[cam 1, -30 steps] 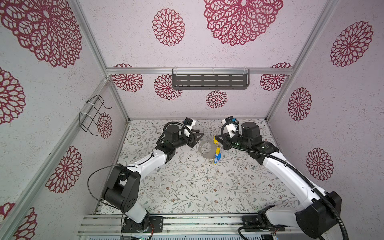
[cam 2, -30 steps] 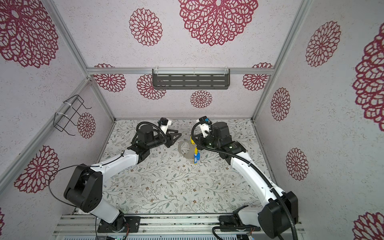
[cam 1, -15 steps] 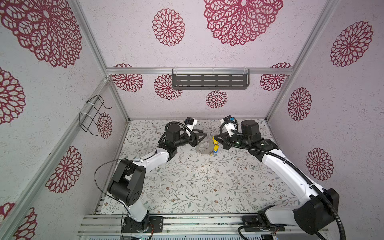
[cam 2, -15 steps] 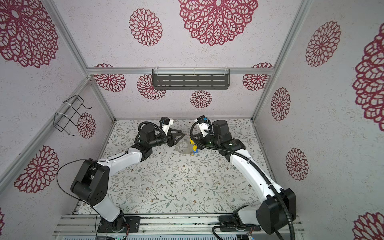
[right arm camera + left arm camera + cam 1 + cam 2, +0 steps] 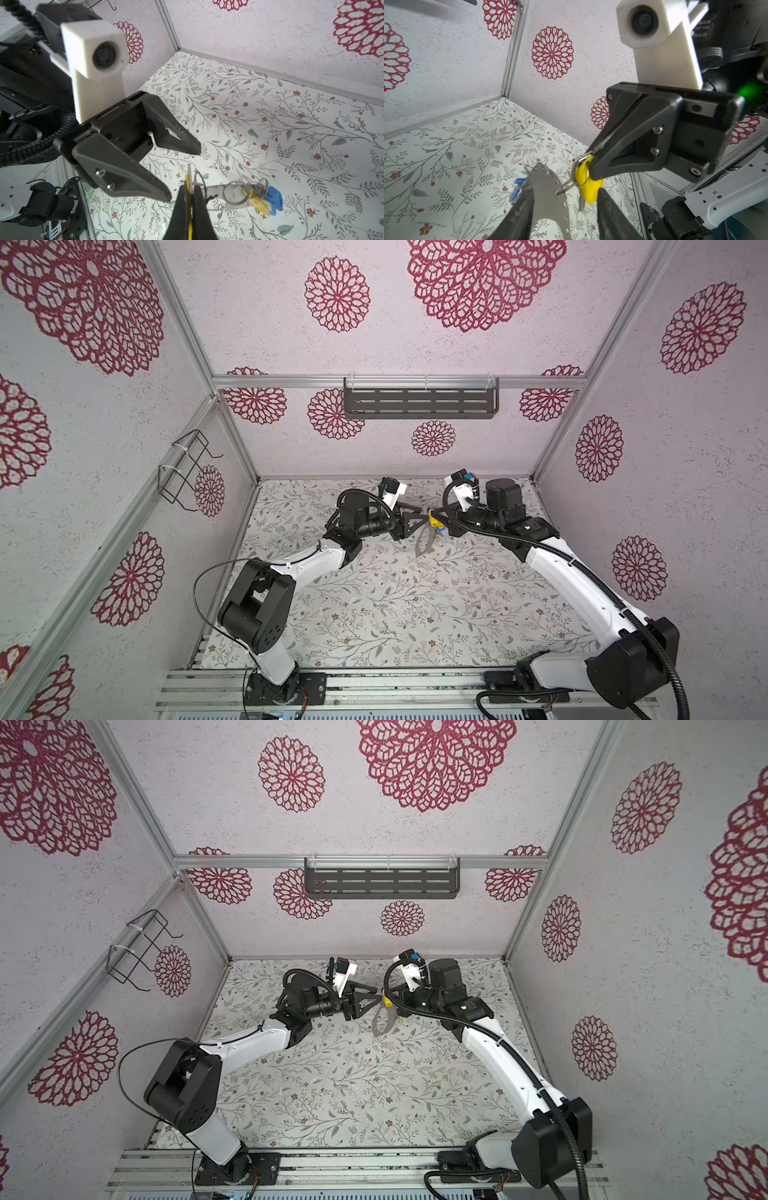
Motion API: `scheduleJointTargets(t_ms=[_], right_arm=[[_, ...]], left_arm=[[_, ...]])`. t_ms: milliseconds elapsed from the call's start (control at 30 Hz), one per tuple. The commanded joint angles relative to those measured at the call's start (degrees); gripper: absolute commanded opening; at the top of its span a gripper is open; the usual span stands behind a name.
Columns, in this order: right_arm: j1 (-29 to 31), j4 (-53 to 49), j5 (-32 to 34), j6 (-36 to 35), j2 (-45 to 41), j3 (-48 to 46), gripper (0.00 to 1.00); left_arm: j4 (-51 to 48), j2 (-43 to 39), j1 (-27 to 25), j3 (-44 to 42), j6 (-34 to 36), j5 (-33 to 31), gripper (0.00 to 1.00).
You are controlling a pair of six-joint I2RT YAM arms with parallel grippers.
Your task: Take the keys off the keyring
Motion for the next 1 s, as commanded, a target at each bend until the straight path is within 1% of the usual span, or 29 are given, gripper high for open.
scheduleJointTargets(t_ms=[0,133,200,400,700,733,867,967], right_arm=[[-0.4,2.4,-2.1,-1.1,-2.5,2.6,0.00],[-0.4,2.3,-2.9,-1.1,-2.7,2.9,0.00],[-0.4,2.5,-3.2,-1.1,-2.8,2.7,0.00],[-0.4,2.4,-4.8,-1.0,-3.0,2.5,0.00],[-0.4,2.9,-5.4,-0.5,-2.9,2.5,0.00],[-0.4,2.9,-5.2,-0.4,-3.0,2.5,0.00],[-0.5,3.5,-4.7,-0.3,-3.2,2.3,0.00],[-0.6,3.6,-4.4,-0.2,-3.0,2.2,0.00]], left_arm=[[2.1,1.7,-0.1,0.9,-1.0,2.0,0.48],[1.9,2.5,0.0,2.0,-1.4,2.1,0.44],[1.8,2.7,0.1,2.3,-1.6,2.2,0.39],[2.1,2.9,0.4,2.5,-1.9,1.9,0.33],[6.6,4.1,-0.2,3.4,-5.9,4.2,0.32],[6.9,4.3,-0.3,3.6,-6.1,4.5,0.30],[7.5,4.9,-1.0,4.0,-7.3,6.4,0.17],[8.3,4.6,-1.5,3.6,-7.7,7.0,0.13]])
